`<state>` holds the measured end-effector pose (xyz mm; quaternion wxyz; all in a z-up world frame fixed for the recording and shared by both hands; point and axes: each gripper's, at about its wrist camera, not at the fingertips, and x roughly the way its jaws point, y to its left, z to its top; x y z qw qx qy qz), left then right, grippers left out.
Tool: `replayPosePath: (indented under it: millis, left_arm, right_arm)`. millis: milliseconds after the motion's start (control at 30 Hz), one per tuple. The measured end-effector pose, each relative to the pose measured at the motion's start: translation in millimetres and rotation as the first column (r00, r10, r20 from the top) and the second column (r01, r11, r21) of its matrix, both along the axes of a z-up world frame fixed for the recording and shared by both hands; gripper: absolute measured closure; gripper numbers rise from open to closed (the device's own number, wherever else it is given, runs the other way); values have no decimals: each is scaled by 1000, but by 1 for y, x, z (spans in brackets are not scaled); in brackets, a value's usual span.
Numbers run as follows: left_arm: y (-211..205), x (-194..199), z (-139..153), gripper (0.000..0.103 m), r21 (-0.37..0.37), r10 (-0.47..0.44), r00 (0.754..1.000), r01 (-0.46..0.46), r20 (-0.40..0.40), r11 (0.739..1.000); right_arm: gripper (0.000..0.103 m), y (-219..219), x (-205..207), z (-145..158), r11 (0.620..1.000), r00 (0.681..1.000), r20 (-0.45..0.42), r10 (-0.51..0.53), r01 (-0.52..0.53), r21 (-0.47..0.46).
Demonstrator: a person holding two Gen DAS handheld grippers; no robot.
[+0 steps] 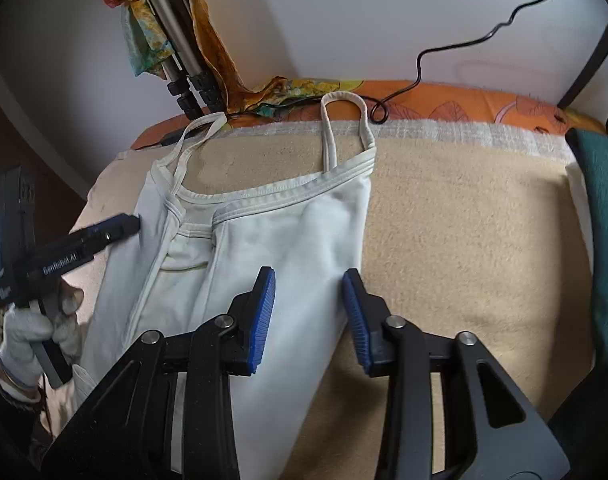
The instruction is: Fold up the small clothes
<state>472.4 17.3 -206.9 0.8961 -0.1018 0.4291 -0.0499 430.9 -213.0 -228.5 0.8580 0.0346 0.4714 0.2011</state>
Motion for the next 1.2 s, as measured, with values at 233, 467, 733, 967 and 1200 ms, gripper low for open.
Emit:
replayPosePath:
  millis: [233, 467, 733, 967, 1200]
  left_arm:
    - [9, 24, -5, 42, -45, -2, 1000, 3, 13, 999]
    - [13, 42, -11, 46, -103, -29, 1000, 28, -8, 994]
    - [-1, 53, -14, 103, -74, -96, 995, 96, 10, 993]
    - [12, 42, -2, 103, -148, -78, 995, 87, 65, 985]
    - [14, 15, 23, 103, -168, -90, 990, 108, 112, 980]
  right_arm:
    - [60, -26, 21, 0, 995, 998, -9, -63, 64, 77]
    - [56, -33, 48, -4, 979, 996, -50, -78, 86, 185]
    - [96, -4, 60, -8, 985, 998, -66, -14, 25, 170]
    - [96, -5, 46, 16, 983, 1000, 7, -16, 14, 184]
    - [96, -2, 21, 50, 985, 998, 64, 9, -20, 173]
